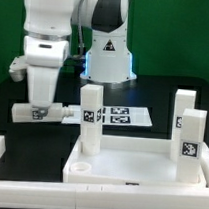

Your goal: Assemble desk

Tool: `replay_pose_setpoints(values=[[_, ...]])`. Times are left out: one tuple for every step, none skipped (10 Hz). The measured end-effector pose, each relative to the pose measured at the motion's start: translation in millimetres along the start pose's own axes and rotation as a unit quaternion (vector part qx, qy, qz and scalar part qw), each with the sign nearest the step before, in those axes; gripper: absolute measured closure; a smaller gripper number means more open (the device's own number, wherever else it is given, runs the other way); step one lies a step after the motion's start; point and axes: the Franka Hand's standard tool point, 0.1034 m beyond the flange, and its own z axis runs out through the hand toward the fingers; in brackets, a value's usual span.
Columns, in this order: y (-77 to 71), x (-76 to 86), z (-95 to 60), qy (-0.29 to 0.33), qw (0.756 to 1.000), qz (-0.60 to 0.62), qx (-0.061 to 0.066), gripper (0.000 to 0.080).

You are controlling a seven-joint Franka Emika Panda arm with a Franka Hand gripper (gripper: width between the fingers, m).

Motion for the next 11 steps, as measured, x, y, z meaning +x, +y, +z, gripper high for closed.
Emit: replay_pose_setpoints(values=[[-12.4, 15.0, 6.1, 0.007, 0.997, -0.072, 0.012, 0.0515], [-18.7, 12.9, 8.2, 0.012, 0.994, -0.105, 0.019, 0.0515], [-23.6, 1.8, 7.7, 0.012, 0.994, -0.106, 0.018, 0.0515], [-24.1, 0.7, 8.1, 0.006, 0.990, -0.142, 0.021, 0.0515], [-24.8, 0.1, 8.4, 0.002, 0.985, -0.172, 0.024, 0.0515], [-26.2, -0.7, 9.9, 0.002, 0.980, -0.197, 0.028, 0.0515], [-27.5, 1.7, 14.2, 0.012, 0.968, -0.247, 0.038, 0.0515], [-25.8, 6.8, 18.5, 0.023, 0.954, -0.296, 0.048, 0.0515], [-21.0, 10.5, 18.1, 0.036, 0.937, -0.344, 0.057, 0.0515], [-14.9, 14.8, 16.9, 0.035, 0.927, -0.371, 0.054, 0.0515], [-15.3, 14.8, 17.1, 0.035, 0.920, -0.386, 0.054, 0.0515]])
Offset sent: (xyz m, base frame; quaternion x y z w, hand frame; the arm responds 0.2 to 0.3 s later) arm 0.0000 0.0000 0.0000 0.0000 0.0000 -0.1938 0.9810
